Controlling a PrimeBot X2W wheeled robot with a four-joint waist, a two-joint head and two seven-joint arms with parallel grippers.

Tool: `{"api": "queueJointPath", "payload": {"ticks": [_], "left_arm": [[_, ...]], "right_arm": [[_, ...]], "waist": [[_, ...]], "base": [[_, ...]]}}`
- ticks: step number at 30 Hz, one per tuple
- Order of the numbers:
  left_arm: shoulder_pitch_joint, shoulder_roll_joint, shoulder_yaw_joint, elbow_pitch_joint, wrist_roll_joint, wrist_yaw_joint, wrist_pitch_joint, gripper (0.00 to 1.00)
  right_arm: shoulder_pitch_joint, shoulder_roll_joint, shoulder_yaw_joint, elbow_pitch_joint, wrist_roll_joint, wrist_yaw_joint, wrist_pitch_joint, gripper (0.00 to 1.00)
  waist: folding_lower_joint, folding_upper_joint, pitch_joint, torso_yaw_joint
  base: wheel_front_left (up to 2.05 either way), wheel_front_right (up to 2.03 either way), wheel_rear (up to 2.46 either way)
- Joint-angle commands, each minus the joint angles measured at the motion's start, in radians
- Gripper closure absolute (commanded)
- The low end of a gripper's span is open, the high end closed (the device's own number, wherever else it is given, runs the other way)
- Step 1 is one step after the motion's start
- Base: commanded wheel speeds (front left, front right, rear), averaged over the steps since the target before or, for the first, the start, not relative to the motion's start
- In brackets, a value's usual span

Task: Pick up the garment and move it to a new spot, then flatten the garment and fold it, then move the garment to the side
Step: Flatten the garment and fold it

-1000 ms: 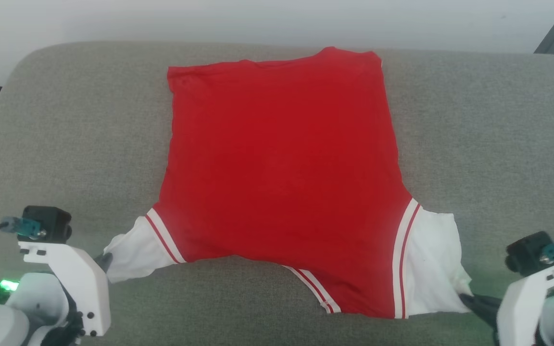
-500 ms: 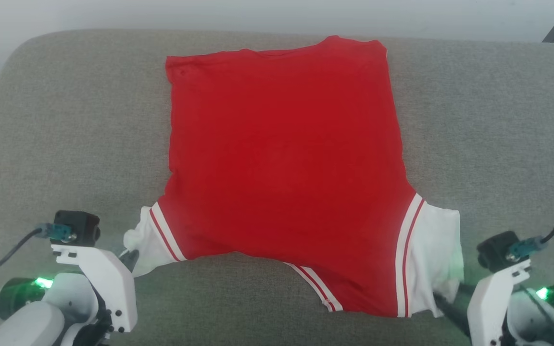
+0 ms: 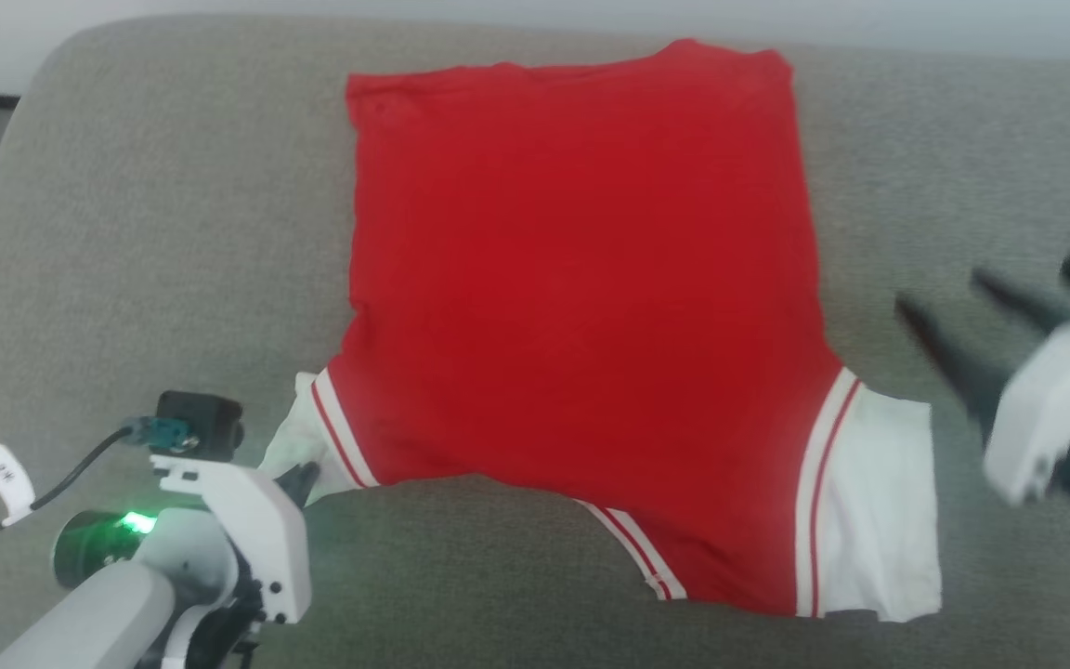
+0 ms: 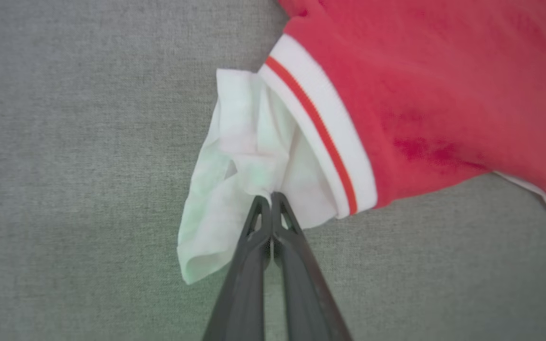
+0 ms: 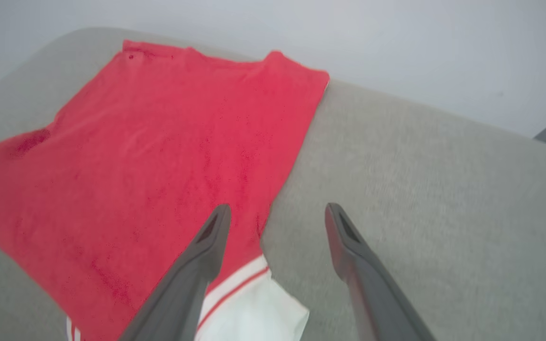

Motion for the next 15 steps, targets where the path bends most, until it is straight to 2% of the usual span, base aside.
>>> {"api": "queueJointPath", "payload": {"ticks": [1,6,15], "left_arm": [[-0.023,-0.014,-0.008,0.006,0.008,-0.008,-0.005,1.0],[-0.057,-0.045,-0.024,0.018,0.021,-0.022,-0.008,1.0],[-0.141,-0.132,-0.066,0.056,0.048,-0.066,-0.018,1.0]], "right_arm": [[-0.074,0.0,0.012,0.033,-0.024,0.0,-0.033,0.0],[-0.251,-0.002,0.056,0.168,-0.06,0.0,-0.089,0.0],[-0.604,-0.029,0.116,0.603,-0.071,0.0,-0.154,0.0]], "waist": [[0.0,-0.0001,0.023,0.021],[0.0,-0.0001,0.056,0.054],[0.0,-0.0001,0.134,0.156]], "base": [[0.0,0.0,0.0],[0.0,0.0,0.0],[0.0,0.0,0.0]]}}
